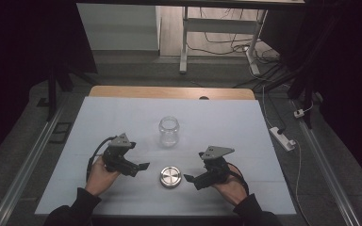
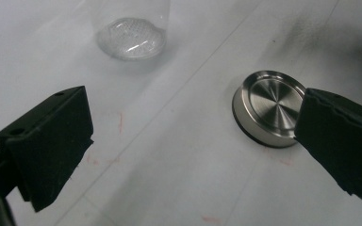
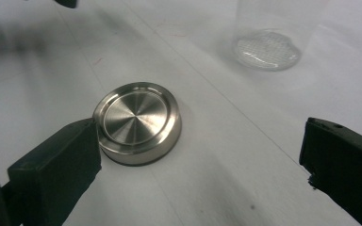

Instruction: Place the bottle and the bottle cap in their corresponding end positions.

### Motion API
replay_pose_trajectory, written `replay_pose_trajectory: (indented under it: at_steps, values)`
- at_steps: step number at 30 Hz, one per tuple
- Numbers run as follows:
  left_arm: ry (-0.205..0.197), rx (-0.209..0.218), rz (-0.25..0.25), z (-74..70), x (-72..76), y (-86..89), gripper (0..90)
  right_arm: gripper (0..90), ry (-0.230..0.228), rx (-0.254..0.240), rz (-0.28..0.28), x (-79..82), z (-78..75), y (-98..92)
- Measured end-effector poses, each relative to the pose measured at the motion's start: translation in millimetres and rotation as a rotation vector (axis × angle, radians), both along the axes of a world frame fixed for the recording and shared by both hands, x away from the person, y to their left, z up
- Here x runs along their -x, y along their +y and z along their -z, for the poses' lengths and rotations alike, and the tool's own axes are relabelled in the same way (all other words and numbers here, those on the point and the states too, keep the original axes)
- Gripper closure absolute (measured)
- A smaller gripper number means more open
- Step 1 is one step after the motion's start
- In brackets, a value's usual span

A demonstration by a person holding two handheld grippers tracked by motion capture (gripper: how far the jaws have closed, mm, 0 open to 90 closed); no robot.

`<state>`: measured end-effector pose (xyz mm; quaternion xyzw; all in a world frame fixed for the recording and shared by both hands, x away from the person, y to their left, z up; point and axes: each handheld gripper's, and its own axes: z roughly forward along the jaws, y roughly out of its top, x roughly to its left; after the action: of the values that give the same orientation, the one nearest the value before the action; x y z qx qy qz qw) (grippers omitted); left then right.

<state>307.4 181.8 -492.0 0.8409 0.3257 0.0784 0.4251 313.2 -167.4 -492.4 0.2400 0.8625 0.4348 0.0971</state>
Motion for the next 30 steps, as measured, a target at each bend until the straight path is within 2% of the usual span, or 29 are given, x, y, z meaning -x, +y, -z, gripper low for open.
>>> replay_pose_trajectory:
  at_steps: [8,13,30]
  values:
    - [-0.004,-0.015,-0.037,2.3,27.6,18.6,0.0,0.0,-0.011,0.004,0.044,6.6,-2.6,-19.7]
    - [-0.004,0.009,-0.073,3.6,44.9,33.8,0.0,0.0,-0.012,0.009,0.089,11.4,-4.1,-34.3]
    - [0.025,0.035,-0.212,17.2,99.5,85.8,0.0,0.0,-0.012,-0.009,0.253,29.5,-4.6,-92.2]
